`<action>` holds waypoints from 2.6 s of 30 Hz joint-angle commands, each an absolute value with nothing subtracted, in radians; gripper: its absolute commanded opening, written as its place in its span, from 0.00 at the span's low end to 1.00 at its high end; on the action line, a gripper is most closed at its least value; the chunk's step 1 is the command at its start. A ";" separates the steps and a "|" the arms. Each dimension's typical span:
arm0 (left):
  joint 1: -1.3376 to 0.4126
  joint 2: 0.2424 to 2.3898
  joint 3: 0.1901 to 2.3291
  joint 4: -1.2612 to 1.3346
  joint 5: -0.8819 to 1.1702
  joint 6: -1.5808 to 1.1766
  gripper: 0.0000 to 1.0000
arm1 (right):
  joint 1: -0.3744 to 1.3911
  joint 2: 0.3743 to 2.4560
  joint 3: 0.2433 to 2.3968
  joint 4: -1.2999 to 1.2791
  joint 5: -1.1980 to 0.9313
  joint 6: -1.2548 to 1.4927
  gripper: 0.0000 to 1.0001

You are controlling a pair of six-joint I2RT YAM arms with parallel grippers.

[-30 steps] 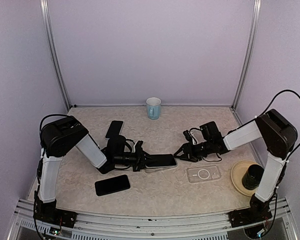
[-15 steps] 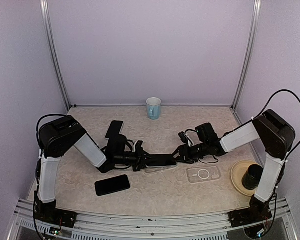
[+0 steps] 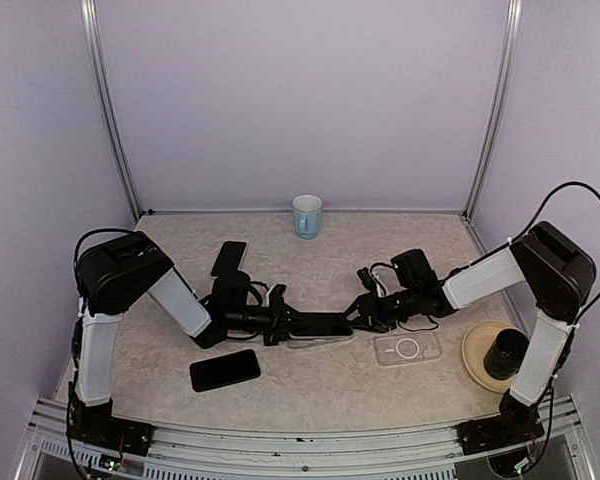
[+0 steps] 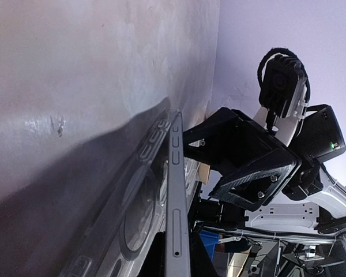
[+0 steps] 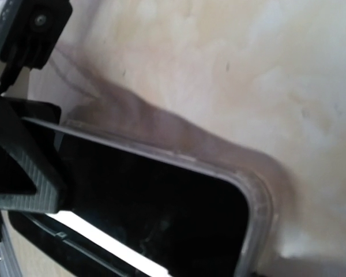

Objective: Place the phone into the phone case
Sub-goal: Pass from the left arm to the right

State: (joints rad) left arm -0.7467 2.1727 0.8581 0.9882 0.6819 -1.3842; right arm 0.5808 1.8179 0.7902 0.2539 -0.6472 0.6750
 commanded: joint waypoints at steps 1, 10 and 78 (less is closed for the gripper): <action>-0.752 2.166 0.865 1.071 0.712 -1.351 0.00 | 0.624 1.752 0.793 0.266 -0.741 0.667 0.53; -0.752 2.143 0.847 1.150 0.740 -1.343 0.00 | 0.581 1.706 0.790 0.172 -0.677 0.628 0.53; -0.701 1.897 0.834 0.883 0.758 -1.094 0.46 | 0.522 1.759 0.586 0.937 -1.166 1.004 0.00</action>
